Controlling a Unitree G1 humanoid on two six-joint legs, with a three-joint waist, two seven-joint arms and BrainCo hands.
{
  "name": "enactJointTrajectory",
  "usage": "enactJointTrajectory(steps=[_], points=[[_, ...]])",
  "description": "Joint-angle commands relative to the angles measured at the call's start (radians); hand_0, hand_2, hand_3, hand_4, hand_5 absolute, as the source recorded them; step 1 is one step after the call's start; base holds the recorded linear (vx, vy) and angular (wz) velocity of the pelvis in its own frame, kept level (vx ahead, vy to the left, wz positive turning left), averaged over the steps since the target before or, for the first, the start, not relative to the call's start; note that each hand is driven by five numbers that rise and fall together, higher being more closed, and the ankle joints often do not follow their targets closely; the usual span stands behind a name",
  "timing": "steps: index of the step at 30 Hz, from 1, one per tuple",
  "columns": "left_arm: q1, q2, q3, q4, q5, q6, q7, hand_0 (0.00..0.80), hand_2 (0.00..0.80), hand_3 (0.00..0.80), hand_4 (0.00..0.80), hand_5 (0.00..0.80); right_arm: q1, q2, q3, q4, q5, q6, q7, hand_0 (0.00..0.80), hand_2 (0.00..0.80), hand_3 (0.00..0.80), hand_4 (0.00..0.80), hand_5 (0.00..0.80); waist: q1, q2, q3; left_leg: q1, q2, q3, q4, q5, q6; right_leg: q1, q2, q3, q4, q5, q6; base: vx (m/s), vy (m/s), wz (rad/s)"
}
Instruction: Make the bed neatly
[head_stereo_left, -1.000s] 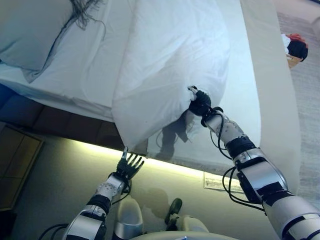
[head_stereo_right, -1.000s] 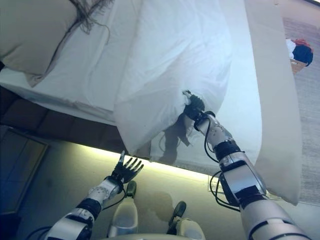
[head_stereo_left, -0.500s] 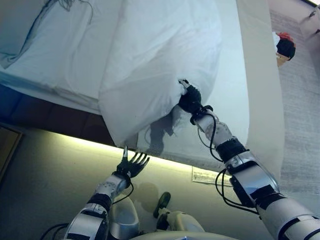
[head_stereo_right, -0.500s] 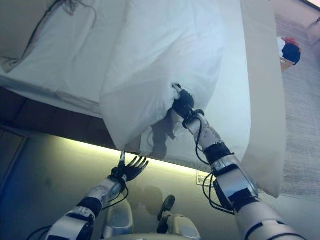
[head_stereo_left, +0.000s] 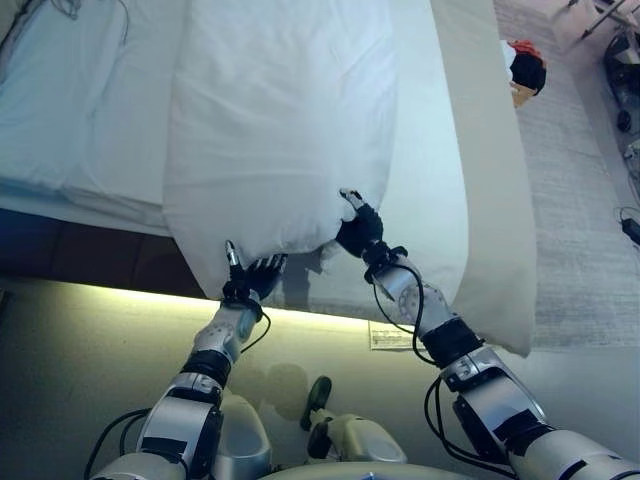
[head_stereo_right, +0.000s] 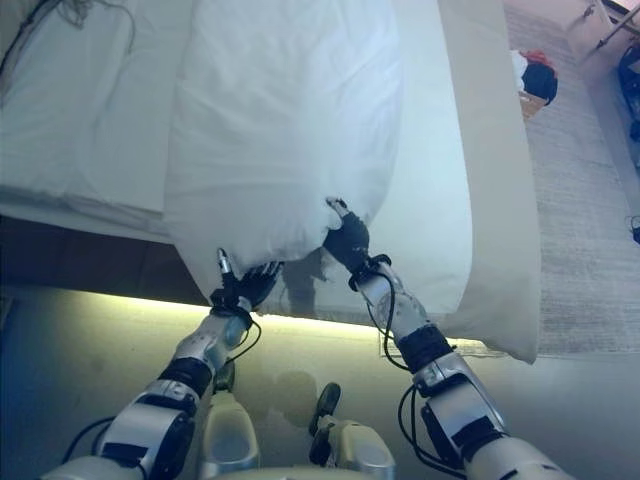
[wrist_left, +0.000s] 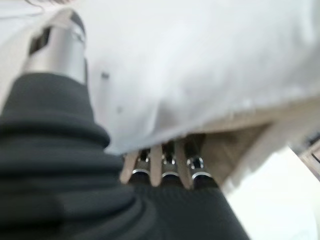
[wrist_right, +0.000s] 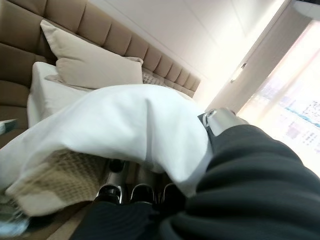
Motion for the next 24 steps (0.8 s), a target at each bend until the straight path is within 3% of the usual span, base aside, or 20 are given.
enactJointTrajectory(steps=[1,8,21,22,24], points=[[-0.141,0.053,0.008,-0.018,-0.049,-0.018,-0.053,0.0,0.0,0.0,0.0,0.0,0.073,-0.021,0.03,-0.255,-0.036,0.027,0.111,0.8,0.8,0.8,0.8,0.8,-0.015,-0.031,-0.065,-0.029,0.056,0.022,0.015,-0.047,0.014,0.0,-0.125,0.023,0.08,-0.045,0.099,0.028,-0.031,0.0],[-0.188,0.16,0.07,0.009,-0.049,-0.045,-0.061,0.0,0.0,0.0,0.0,0.0,0.128,-0.078,0.019,-0.276,-0.046,0.06,0.148,0.8,0.8,0.8,0.8,0.8,-0.028,-0.044,-0.078,-0.029,0.058,0.023,0.015,-0.049,0.008,-0.002,-0.121,0.022,0.074,-0.043,0.099,0.01,-0.014,-0.01],[-0.117,0.209,0.195,0.011,-0.049,-0.124,-0.087,0.0,0.0,0.0,0.0,0.0,0.184,-0.088,-0.013,-0.253,-0.107,0.104,0.151,0.8,0.8,0.8,0.8,0.8,0.003,-0.013,-0.119,-0.012,0.03,-0.003,-0.004,-0.051,0.008,0.042,-0.132,0.0,0.058,-0.066,0.097,0.035,0.043,0.02],[-0.104,0.217,0.208,0.002,-0.049,-0.136,-0.087,0.0,0.0,0.0,0.0,0.0,0.196,-0.098,-0.016,-0.249,-0.136,0.11,0.129,0.0,0.0,0.0,0.0,0.0,0.005,-0.011,-0.126,-0.008,0.027,-0.004,-0.007,-0.051,0.008,0.047,-0.132,-0.001,0.056,-0.067,0.097,0.049,0.062,0.02],[-0.081,0.23,0.228,-0.005,-0.049,-0.141,-0.085,0.0,0.0,0.0,0.0,0.0,0.223,-0.112,-0.026,-0.236,-0.142,0.135,0.116,0.0,0.0,0.0,0.0,0.0,0.006,-0.007,-0.137,0.003,0.024,-0.005,-0.011,-0.052,0.008,0.056,-0.134,-0.003,0.052,-0.068,0.098,0.065,0.081,0.02]])
